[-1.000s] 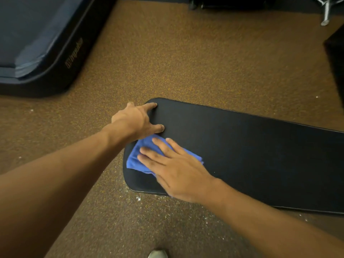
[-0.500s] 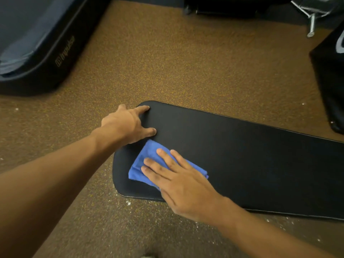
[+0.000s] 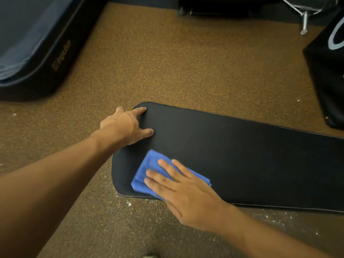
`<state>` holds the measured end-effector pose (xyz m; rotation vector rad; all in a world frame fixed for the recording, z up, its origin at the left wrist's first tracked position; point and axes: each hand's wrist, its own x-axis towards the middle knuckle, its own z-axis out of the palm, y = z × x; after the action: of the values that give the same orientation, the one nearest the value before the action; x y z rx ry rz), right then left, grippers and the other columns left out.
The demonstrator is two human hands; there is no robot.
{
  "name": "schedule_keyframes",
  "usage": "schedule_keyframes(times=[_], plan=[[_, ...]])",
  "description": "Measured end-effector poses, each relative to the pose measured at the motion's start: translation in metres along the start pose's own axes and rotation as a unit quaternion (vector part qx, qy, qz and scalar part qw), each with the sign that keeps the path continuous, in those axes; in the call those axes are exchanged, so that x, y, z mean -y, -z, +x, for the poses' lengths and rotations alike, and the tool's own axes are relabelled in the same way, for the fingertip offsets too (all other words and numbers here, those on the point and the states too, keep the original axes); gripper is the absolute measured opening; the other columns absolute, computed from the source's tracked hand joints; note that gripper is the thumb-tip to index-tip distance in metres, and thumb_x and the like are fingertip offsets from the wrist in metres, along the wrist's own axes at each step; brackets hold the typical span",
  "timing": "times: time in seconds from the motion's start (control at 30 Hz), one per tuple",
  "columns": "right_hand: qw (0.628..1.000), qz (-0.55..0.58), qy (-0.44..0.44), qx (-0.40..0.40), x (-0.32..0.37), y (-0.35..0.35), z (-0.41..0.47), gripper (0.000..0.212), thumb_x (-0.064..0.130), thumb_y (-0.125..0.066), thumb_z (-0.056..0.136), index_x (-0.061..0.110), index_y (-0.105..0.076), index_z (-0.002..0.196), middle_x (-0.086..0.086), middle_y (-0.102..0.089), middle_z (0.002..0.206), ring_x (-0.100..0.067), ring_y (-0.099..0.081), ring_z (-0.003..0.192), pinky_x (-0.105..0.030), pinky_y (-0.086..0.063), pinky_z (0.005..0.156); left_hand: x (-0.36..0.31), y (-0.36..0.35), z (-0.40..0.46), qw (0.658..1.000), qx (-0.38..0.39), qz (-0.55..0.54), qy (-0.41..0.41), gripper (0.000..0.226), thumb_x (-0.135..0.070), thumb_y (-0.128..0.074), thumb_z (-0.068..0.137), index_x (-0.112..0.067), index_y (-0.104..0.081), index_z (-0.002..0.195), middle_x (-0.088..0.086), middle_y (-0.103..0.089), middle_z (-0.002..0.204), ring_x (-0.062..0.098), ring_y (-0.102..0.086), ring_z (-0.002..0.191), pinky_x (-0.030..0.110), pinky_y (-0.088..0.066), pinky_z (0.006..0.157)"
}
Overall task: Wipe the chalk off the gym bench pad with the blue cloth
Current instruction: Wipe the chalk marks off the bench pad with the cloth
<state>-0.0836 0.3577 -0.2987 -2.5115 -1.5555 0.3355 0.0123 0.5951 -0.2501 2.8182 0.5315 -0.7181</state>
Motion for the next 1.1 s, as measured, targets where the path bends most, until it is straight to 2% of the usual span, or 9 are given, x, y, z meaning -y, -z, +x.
schedule_keyframes(times=[0.13, 0.23, 0.3, 0.43, 0.57, 0.77, 0.9, 0.97, 1.1], plan=[[0.998, -0.029, 0.037, 0.034, -0.029, 0.005, -0.021, 0.061, 0.031, -0.039, 0.105, 0.025, -0.019, 0.162, 0.005, -0.018, 0.170, -0.021, 0.000, 0.157, -0.044, -0.005, 0.123, -0.002, 0.000, 0.000, 1.000, 0.004, 0.000, 0.002, 0.089, -0.078, -0.060, 0.078, -0.054, -0.020, 0.153, 0.013, -0.036, 0.148, 0.041, -0.053, 0.128, 0.049, -0.043, 0.105], [0.999, -0.015, -0.048, -0.011, -0.027, 0.007, 0.007, 0.059, 0.029, -0.036, 0.102, 0.022, -0.026, 0.160, 0.003, -0.025, 0.168, -0.026, -0.011, 0.157, -0.047, -0.010, 0.123, -0.001, -0.001, 0.002, 1.000, -0.001, 0.001, 0.003, 0.089, -0.079, -0.061, 0.077, -0.055, -0.020, 0.152, 0.013, -0.035, 0.149, 0.041, -0.052, 0.129, 0.049, -0.042, 0.105], [0.994, 0.011, -0.100, -0.044, -0.008, 0.002, 0.021, 0.061, 0.027, -0.039, 0.101, 0.020, -0.026, 0.160, 0.002, -0.024, 0.168, -0.029, -0.011, 0.156, -0.048, -0.007, 0.125, 0.000, -0.003, 0.003, 1.000, -0.004, -0.002, 0.002, 0.089, -0.079, -0.061, 0.075, -0.056, -0.021, 0.152, 0.013, -0.037, 0.148, 0.041, -0.053, 0.128, 0.049, -0.043, 0.105], [1.000, 0.010, -0.023, -0.005, 0.013, -0.008, -0.007, 0.064, 0.025, -0.041, 0.101, 0.019, -0.020, 0.161, 0.002, -0.019, 0.170, -0.027, -0.002, 0.157, -0.047, -0.002, 0.126, 0.003, -0.003, 0.004, 1.000, -0.003, 0.004, -0.004, 0.092, -0.082, -0.061, 0.073, -0.056, -0.021, 0.152, 0.015, -0.038, 0.146, 0.041, -0.052, 0.130, 0.050, -0.043, 0.106], [0.999, -0.010, 0.032, 0.042, -0.014, -0.004, -0.028, 0.062, 0.029, -0.038, 0.103, 0.023, -0.017, 0.162, 0.004, -0.016, 0.170, -0.024, 0.002, 0.157, -0.047, -0.007, 0.126, 0.000, -0.001, 0.004, 1.000, -0.001, 0.007, -0.002, 0.091, -0.080, -0.061, 0.075, -0.055, -0.020, 0.152, 0.015, -0.037, 0.148, 0.041, -0.051, 0.130, 0.051, -0.043, 0.106], [0.996, 0.001, -0.077, -0.053, 0.003, -0.010, 0.010, 0.060, 0.026, -0.033, 0.101, 0.017, -0.026, 0.160, -0.001, -0.026, 0.168, -0.030, -0.012, 0.156, -0.049, -0.010, 0.125, 0.004, -0.005, 0.005, 1.000, -0.011, 0.005, -0.008, 0.093, -0.083, -0.061, 0.071, -0.056, -0.022, 0.151, 0.018, -0.040, 0.146, 0.042, -0.050, 0.131, 0.052, -0.042, 0.108], [1.000, -0.027, -0.002, -0.003, 0.000, -0.010, -0.037, 0.061, 0.026, -0.034, 0.102, 0.019, -0.019, 0.161, 0.001, -0.018, 0.170, -0.028, -0.004, 0.157, -0.047, -0.004, 0.126, 0.002, -0.002, 0.003, 1.000, -0.009, 0.008, -0.011, 0.093, -0.081, -0.061, 0.073, -0.054, -0.023, 0.153, 0.018, -0.039, 0.145, 0.041, -0.051, 0.130, 0.051, -0.043, 0.108], [0.998, -0.051, 0.015, 0.015, -0.018, -0.007, -0.060, 0.061, 0.027, -0.035, 0.102, 0.021, -0.021, 0.161, 0.003, -0.021, 0.169, -0.027, -0.008, 0.157, -0.046, -0.008, 0.125, 0.001, -0.001, 0.001, 1.000, -0.005, 0.008, -0.006, 0.092, -0.082, -0.060, 0.074, -0.054, -0.021, 0.153, 0.016, -0.037, 0.147, 0.042, -0.052, 0.129, 0.052, -0.043, 0.106], [0.996, -0.039, -0.071, -0.031, -0.041, -0.002, -0.041, 0.059, 0.027, -0.036, 0.100, 0.018, -0.031, 0.158, 0.000, -0.032, 0.165, -0.029, -0.019, 0.155, -0.047, -0.013, 0.122, 0.000, -0.002, 0.003, 1.000, -0.004, 0.012, -0.004, 0.092, -0.082, -0.059, 0.074, -0.055, -0.020, 0.153, 0.017, -0.036, 0.149, 0.042, -0.051, 0.130, 0.052, -0.042, 0.106]])
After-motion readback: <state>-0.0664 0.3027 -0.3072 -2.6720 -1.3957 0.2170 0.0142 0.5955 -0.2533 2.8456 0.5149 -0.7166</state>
